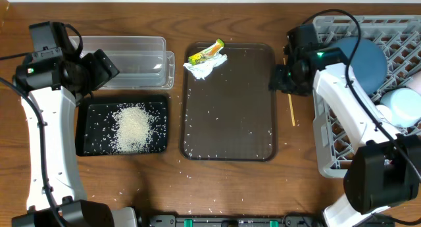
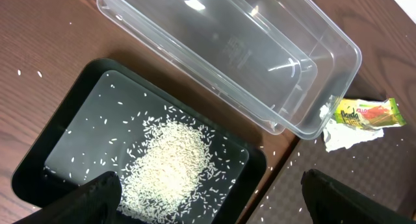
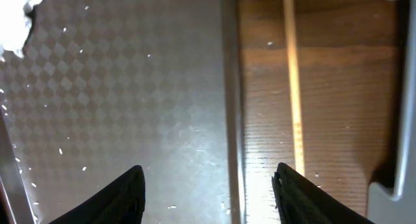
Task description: Sort waste into correct bins and load items into the dishwasher rack
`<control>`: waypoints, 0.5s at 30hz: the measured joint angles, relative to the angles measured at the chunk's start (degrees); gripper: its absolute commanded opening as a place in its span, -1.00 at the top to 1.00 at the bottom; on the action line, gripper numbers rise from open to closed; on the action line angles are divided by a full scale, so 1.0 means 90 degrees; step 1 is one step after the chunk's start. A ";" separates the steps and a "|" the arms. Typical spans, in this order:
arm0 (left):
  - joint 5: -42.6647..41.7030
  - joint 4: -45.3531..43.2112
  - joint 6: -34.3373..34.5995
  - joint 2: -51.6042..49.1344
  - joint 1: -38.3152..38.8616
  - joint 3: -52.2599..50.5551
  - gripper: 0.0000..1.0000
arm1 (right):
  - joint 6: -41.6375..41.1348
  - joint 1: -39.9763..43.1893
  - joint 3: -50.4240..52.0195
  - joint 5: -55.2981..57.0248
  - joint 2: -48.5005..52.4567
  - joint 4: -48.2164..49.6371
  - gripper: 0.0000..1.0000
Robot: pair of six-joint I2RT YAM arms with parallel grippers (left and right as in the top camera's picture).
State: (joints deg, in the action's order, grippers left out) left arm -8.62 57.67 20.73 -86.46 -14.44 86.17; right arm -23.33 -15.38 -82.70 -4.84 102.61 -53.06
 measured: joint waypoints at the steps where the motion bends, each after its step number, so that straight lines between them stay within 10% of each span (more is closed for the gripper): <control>1: 0.0000 0.0000 0.0000 0.0000 0.0000 0.0000 -0.83 | -0.0041 -0.0109 0.0000 0.0097 0.0002 0.0000 -0.25; 15: 0.0000 0.0000 0.0000 -0.0002 0.0000 0.0000 -0.83 | -0.0206 -0.0418 0.0002 0.1673 0.0692 0.0202 -0.22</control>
State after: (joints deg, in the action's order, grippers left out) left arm -8.62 57.67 20.73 -86.48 -14.44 86.17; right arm -25.19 -19.14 -82.67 10.22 108.84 -51.24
